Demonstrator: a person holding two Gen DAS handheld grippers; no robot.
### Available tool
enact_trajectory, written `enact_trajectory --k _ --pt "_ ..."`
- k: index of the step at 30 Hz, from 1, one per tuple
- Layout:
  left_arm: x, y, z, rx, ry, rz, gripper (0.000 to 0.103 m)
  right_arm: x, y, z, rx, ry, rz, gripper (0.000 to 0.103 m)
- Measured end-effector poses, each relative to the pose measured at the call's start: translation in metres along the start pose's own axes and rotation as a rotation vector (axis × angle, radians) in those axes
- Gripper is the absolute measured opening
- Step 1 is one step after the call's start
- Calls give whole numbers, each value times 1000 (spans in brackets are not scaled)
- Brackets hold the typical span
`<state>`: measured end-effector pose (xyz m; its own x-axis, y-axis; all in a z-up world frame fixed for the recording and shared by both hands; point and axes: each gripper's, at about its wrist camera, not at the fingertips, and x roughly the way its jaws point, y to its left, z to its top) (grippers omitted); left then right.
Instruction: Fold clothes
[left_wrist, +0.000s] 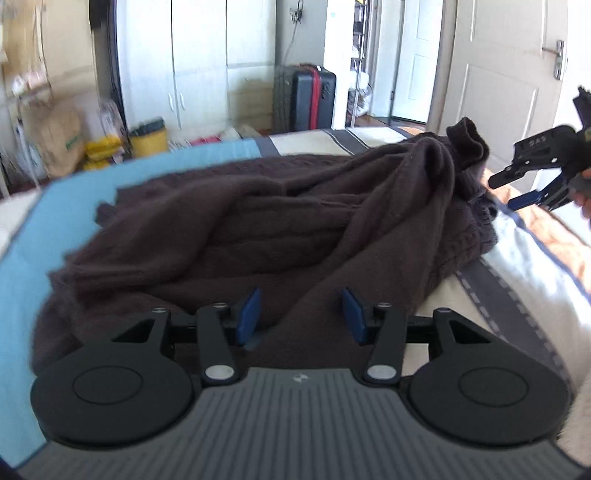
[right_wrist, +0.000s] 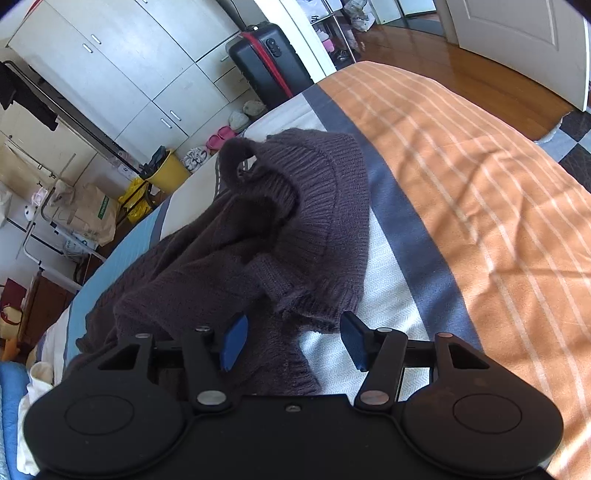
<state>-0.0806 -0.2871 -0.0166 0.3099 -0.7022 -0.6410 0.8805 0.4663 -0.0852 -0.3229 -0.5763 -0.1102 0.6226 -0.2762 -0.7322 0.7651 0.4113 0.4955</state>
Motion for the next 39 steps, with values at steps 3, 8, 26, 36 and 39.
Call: enact_trajectory --k 3,8,26,36,39 --pt "12 -2 -1 12 62 -18 57 8 -5 4 63 -12 -17 64" --pt "25 -2 -16 11 101 -10 65 44 -6 15 60 8 -68 71" --pt "-30 -17 -12 -153 68 -400 17 -77 6 -6 -249 -502 -540 16" --pt "-27 16 -4 -188 -17 -127 51 -55 -25 4 -149 -362 -567 16" --pt "-21 47 -4 -380 -8 -116 51 -67 -1 -7 -266 -484 -626 16"
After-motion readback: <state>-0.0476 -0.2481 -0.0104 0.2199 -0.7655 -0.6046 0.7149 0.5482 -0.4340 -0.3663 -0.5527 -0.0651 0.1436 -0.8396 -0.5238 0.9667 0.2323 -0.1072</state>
